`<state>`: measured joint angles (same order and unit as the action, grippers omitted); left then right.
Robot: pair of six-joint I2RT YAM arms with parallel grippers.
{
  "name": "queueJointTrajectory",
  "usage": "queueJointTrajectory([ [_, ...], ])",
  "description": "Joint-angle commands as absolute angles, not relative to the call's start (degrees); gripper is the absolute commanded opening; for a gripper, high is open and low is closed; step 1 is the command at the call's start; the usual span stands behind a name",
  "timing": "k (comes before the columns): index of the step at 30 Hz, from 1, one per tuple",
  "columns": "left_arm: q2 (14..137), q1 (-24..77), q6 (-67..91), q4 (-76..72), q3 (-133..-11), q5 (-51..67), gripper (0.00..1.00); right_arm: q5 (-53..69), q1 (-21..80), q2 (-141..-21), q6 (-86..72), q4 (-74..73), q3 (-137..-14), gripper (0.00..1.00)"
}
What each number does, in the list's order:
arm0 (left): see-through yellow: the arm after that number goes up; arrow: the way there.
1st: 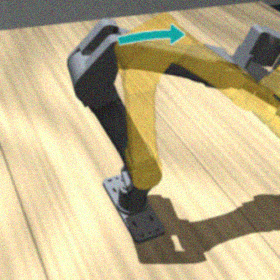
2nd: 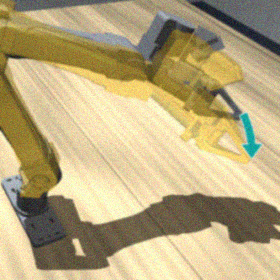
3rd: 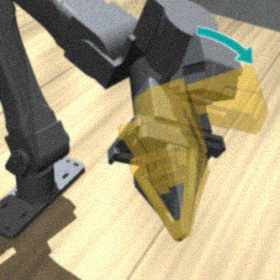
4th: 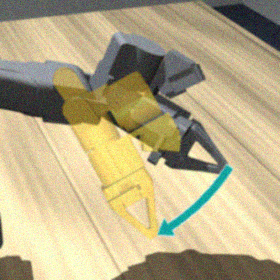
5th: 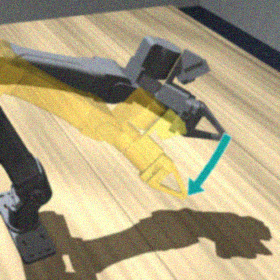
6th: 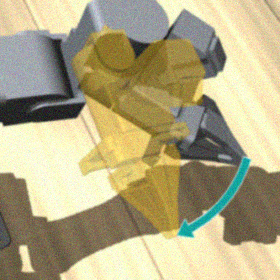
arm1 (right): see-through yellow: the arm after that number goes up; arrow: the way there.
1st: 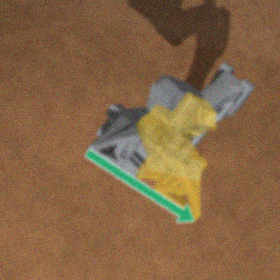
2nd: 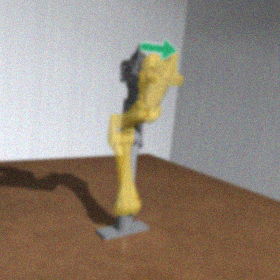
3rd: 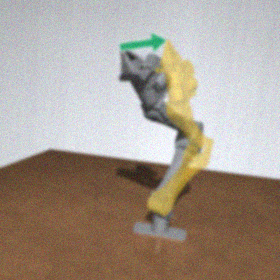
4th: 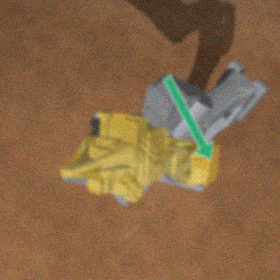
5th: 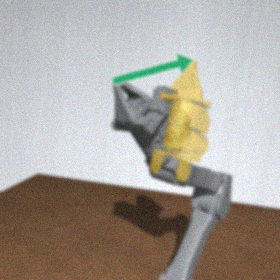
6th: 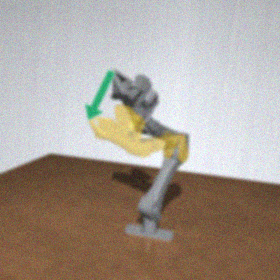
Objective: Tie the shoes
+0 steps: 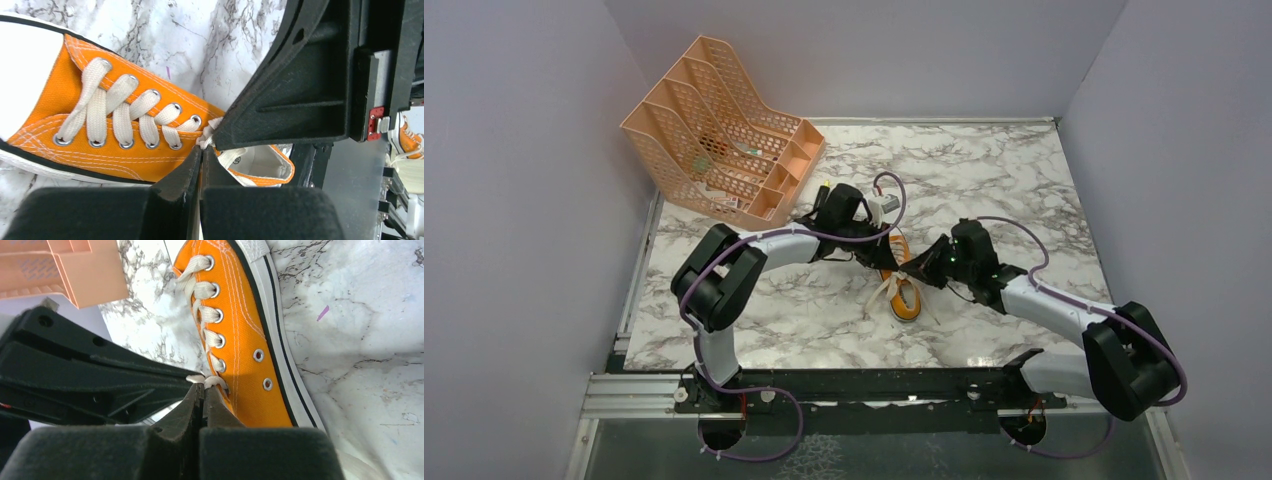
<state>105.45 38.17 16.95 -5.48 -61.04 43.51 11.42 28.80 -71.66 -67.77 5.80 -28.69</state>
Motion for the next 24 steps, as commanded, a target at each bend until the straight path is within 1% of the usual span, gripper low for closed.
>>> queueJointTrajectory([
  [1,102.5,37.9,16.8,-8.7,-60.8,41.1,0.00,11.8,28.9,-69.4,-58.9,1.3,-31.4,0.01],
  [2,102.2,37.8,16.9,-8.7,-60.8,40.9,0.00,12.0,28.9,-69.4,-57.1,0.3,-32.0,0.00],
  [3,102.0,37.8,17.0,-8.6,-60.8,40.7,0.00,12.2,29.0,-69.3,-55.2,-2.0,-32.7,0.03],
  [6,101.5,37.7,17.3,-8.7,-60.9,40.6,0.00,13.9,28.9,-69.6,-49.8,-4.1,-34.3,0.14],
  [11,102.4,37.8,18.0,-8.5,-61.6,41.7,0.00,13.5,28.9,-68.7,-40.0,-11.0,-38.6,0.27],
  [12,102.6,37.7,18.2,-8.6,-61.6,41.7,0.00,13.1,28.9,-68.5,-37.1,-13.3,-39.9,0.31],
  [16,102.9,37.7,18.6,-8.3,-62.6,42.4,0.00,9.9,28.4,-67.4,-26.0,-19.8,-43.1,0.55],
  [17,103.1,37.7,18.7,-8.1,-62.8,42.6,0.00,10.6,27.6,-67.2,-23.6,-19.8,-43.4,0.58],
  [19,103.2,37.8,19.1,-8.0,-63.0,42.9,0.00,15.2,25.9,-67.5,-18.4,-18.2,-44.2,0.60],
  [21,103.2,37.7,19.2,-8.0,-63.0,43.0,0.00,19.4,25.4,-69.3,-13.8,-16.3,-45.7,0.59],
  [24,103.3,37.6,19.8,-8.4,-62.7,43.2,0.00,24.1,25.3,-73.0,-8.5,-12.4,-47.2,0.50],
])
